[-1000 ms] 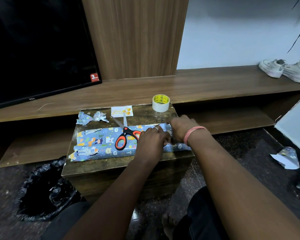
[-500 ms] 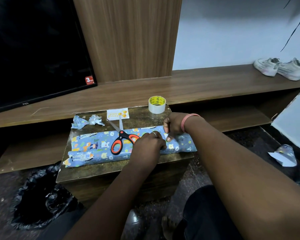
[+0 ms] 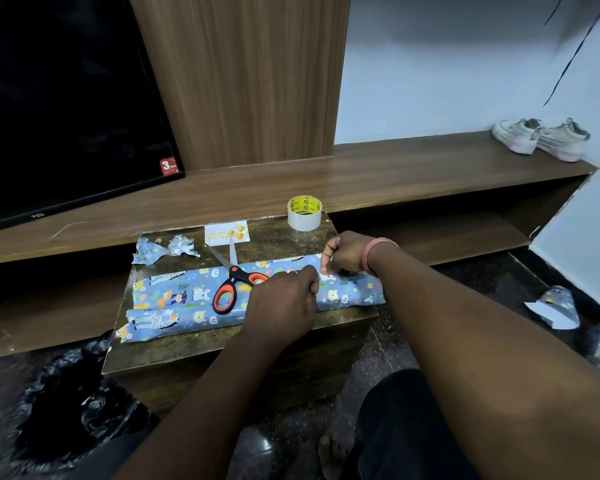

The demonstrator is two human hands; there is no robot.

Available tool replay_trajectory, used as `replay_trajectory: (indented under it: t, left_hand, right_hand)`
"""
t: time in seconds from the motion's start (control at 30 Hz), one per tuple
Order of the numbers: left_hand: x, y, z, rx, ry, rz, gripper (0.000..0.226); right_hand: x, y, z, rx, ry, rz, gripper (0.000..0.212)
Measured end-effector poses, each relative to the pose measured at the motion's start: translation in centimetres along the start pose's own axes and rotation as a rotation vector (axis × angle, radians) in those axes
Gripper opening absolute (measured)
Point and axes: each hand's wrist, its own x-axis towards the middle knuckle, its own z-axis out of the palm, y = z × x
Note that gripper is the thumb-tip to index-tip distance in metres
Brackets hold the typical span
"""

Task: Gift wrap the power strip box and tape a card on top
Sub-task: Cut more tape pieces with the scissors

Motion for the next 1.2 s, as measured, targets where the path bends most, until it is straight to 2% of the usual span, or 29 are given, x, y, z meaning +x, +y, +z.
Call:
replay_trajectory:
  t: [0.13,0.33,0.6,0.7,0.77,0.87,0.93,1.0,1.07,1.2]
  left_hand:
    - [0.5,0.8,0.7,-0.012,-0.047,-0.047,0.035]
    - [0.5,0.9,1.3,0.042,-0.014,-0.063,0.024]
    - [-0.1,0.6,1.8,0.098,0.031,0.004,0.023]
    - [-0.2,0.7,1.5,0.047,0.04,-0.013,0.035]
    - [-0.2,0.5,1.5,0.053,0.039,-0.01,0.033]
    - [-0.3,0.3,2.0,0.087,0.032,-0.009,0.019]
    - [-0.2,0.4,2.2,0.096,0.038,-0.014,0.017]
    - [-0.1,0.5,2.3,0.093,0.041,-0.014,0.018]
    - [-0.2,0.4,2.1,0.079,0.038,-0.008,0.023]
    - [0.0,0.1,0.6,-0.079,0.089,-0.052,0.031]
  right_hand:
    - [-0.1,0.7,0.9,0.065,0.054,-0.024,0.016]
    - [-0.4,0.9,1.5,0.097,0.092,-0.033,0.022]
    - [-0.6,1.2,1.6,0.162,0.124,-0.078,0.013]
    - [-0.6,1.8,2.1,0.278,0.236,-0.086,0.018]
    - [-0.5,2.1,2.9,0.249,0.277,-0.086,0.02]
    - [-0.8,2.2,4.0,-0.059,0.403,-0.098,0.018]
    - [-1.4,1.8,4.2,-0.29,0.497,-0.12,0.019]
    - [-1.8,1.8,4.1,-0.402,0.536,-0.109,0.025]
    - [-1.9,1.9,4.4,-0.356,0.599,-0.083,0.025]
    - [-2.3,1.3,5.6,-0.04,0.836,-0.032,0.026]
